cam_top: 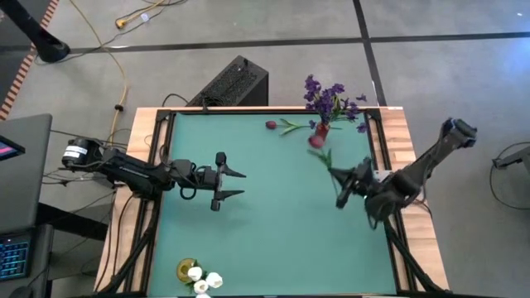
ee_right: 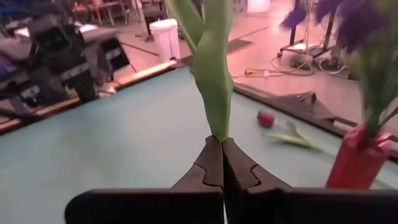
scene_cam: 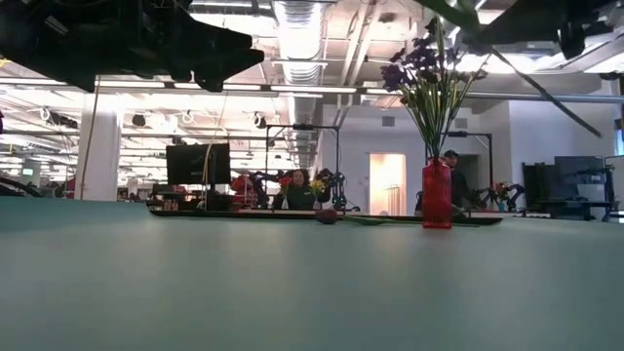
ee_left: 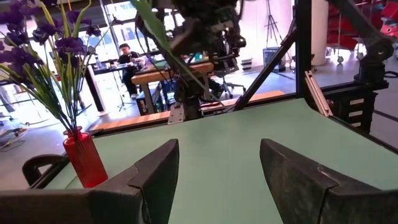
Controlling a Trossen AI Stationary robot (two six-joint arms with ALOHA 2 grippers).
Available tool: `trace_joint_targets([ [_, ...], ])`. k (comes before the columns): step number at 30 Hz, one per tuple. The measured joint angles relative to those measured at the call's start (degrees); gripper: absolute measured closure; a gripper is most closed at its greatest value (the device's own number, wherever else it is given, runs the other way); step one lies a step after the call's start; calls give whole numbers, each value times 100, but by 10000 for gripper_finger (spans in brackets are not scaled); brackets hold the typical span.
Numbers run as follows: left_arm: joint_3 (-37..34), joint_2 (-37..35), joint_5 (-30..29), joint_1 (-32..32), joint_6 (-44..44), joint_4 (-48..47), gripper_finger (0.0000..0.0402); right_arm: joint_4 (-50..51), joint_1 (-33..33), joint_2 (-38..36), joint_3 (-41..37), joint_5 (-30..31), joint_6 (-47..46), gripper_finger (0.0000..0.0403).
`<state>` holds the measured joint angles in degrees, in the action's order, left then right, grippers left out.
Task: Sort flowers into vase by color
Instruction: Put the red flowers into the red vase
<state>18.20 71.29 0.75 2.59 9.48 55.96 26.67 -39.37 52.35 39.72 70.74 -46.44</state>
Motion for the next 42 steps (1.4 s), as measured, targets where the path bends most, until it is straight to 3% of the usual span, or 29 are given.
trace_joint_targets([
  [4,0,0,-2,0,-4,-8,187,-185,-131,-477,-3,173,1007,389],
  [12,0,0,-8,-7,81,-186,187,-717,-622,-1340,-4,1893,2724,389],
  [20,0,0,-8,-7,84,-249,187,-1420,-450,-2183,-2,1936,4463,389],
  [28,0,0,-8,-8,146,-256,187,-1828,179,-2810,4,1936,5713,389],
  [34,0,0,-6,-21,239,-262,187,-1560,979,-3218,7,1931,5742,389],
  [42,0,0,9,-249,139,-257,187,-7,2152,-3851,7,1324,3918,389],
])
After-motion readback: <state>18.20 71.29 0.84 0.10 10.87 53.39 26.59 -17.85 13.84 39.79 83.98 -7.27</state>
